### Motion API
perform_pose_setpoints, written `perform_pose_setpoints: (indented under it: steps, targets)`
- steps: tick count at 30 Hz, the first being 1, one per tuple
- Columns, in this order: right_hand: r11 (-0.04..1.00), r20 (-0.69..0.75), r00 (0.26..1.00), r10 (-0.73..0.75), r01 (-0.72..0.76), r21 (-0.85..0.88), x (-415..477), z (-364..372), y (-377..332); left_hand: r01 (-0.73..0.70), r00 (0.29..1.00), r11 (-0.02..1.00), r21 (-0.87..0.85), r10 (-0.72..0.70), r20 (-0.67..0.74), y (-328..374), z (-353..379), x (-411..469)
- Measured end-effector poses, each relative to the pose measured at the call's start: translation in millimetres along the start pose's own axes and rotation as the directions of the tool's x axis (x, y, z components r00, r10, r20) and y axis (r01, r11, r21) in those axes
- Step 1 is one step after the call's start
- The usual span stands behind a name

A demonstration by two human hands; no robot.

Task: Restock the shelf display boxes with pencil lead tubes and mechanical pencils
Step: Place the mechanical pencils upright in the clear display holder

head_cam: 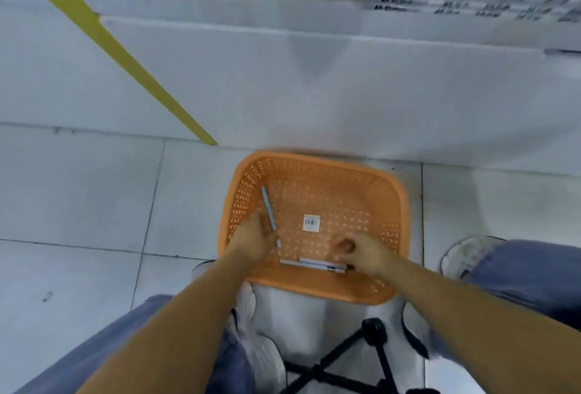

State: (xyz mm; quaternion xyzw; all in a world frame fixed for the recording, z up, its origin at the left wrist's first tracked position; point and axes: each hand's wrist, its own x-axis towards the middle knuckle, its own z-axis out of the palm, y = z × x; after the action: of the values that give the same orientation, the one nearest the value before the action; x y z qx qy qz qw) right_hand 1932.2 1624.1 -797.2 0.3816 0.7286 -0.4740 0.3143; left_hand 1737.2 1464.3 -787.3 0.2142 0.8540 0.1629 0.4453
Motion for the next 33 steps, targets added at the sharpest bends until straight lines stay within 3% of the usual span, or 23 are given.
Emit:
perform_pose_setpoints:
  steps: [4, 10, 14, 17, 21, 23, 26, 29, 33]
  targets:
    - [0.959, -0.084, 0.992, -0.091, 0.064, -0.276, 10, 18, 4, 0.088, 0.991, 0.992, -0.095, -0.097, -0.090, 0, 14, 19]
    - [0.844, -0.179, 0.956, -0.234, 0.108, -0.526, 9, 38, 11, 0.121, 0.982, 0.993, -0.012, -0.121, -0.144, -1, 21, 31]
    - [0.717, -0.121, 0.956, -0.267, 0.113, -0.688, 11, 42, 11, 0.083, 0.990, 0.995, -0.056, -0.088, -0.110, -5, 17, 25]
    - [0.813, -0.080, 0.975, -0.205, 0.124, -0.569, 10, 28, 2, 0.061, 0.997, 0.992, -0.114, -0.066, -0.040, -3, 10, 16]
    - [0.974, -0.007, 0.994, -0.113, 0.109, -0.198, -4, -15, -23, 0.027, 1.000, 0.976, -0.215, -0.030, -0.010, 22, -9, 3]
    - [0.979, -0.022, 0.984, -0.178, 0.174, -0.109, -19, -42, -42, -0.071, 0.997, 0.959, -0.275, 0.058, -0.057, 44, -26, -6]
    - [0.919, -0.084, 0.940, -0.329, 0.299, -0.257, -52, -85, -76, -0.326, 0.942, 0.910, -0.258, 0.288, -0.174, 85, -57, -30]
    - [0.863, -0.141, 0.882, -0.451, 0.390, -0.320, -103, -126, -112, -0.548, 0.826, 0.828, -0.117, 0.514, -0.231, 125, -94, -64]
    - [0.796, -0.209, 0.808, -0.550, 0.433, -0.422, -187, -176, -151, -0.717, 0.661, 0.677, 0.164, 0.736, -0.149, 175, -145, -121]
